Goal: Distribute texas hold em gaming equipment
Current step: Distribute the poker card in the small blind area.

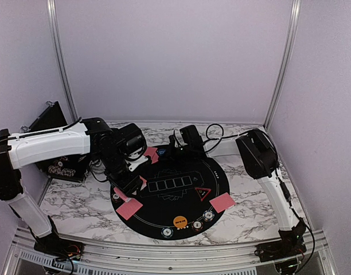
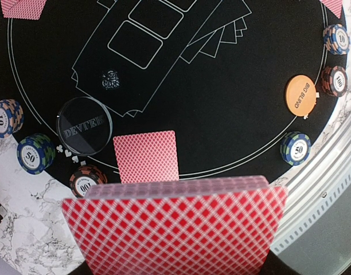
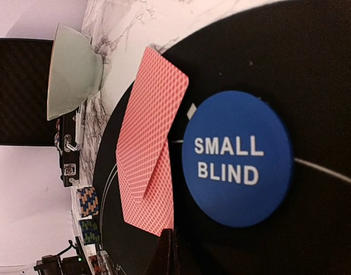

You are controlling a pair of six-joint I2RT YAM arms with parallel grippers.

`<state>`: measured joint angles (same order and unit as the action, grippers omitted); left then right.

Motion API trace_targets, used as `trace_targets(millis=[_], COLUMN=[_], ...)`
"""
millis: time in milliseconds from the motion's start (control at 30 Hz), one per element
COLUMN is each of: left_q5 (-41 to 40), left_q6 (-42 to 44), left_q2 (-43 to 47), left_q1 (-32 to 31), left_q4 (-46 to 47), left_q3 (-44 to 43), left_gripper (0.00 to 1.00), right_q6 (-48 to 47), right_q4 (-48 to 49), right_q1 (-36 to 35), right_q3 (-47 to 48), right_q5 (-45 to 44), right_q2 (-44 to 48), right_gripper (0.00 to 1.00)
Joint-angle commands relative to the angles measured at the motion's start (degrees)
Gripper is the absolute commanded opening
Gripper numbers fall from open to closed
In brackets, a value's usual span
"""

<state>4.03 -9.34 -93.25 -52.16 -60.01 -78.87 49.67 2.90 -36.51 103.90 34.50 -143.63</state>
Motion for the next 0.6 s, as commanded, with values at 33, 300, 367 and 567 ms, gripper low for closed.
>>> trace_targets(millis=[33,300,367,567], left_q5=[0.7,0.6,0.6,0.7], left_q6=[0.9,0.9,0.9,0.9], left_q2=[1.1,1.2,1.3,1.0], left_q1=[0.4,0.4,0.4,0.4], left_q4=[0.2,0.2,0.2,0.3], left_q3=[0.1,0.1,0.2,0.2], left_gripper=[0.58,0.58,0.58,0.58], right_q6=[0.4,-1.5,-2.4,-4.6], right_q4=[-2.3,-5.9,-6.3,-6.9], right_q1=[-0.7,-0.7,-0.8,-0.8], right_q3=[3.4,3.1,1.7,-2.8], right_q5=[-0.4,-3.1,-4.1,-6.9], right_q2=[-2.6,-1.5,-0.1,5.3], right_gripper=[0.0,0.09,0.18,0.37])
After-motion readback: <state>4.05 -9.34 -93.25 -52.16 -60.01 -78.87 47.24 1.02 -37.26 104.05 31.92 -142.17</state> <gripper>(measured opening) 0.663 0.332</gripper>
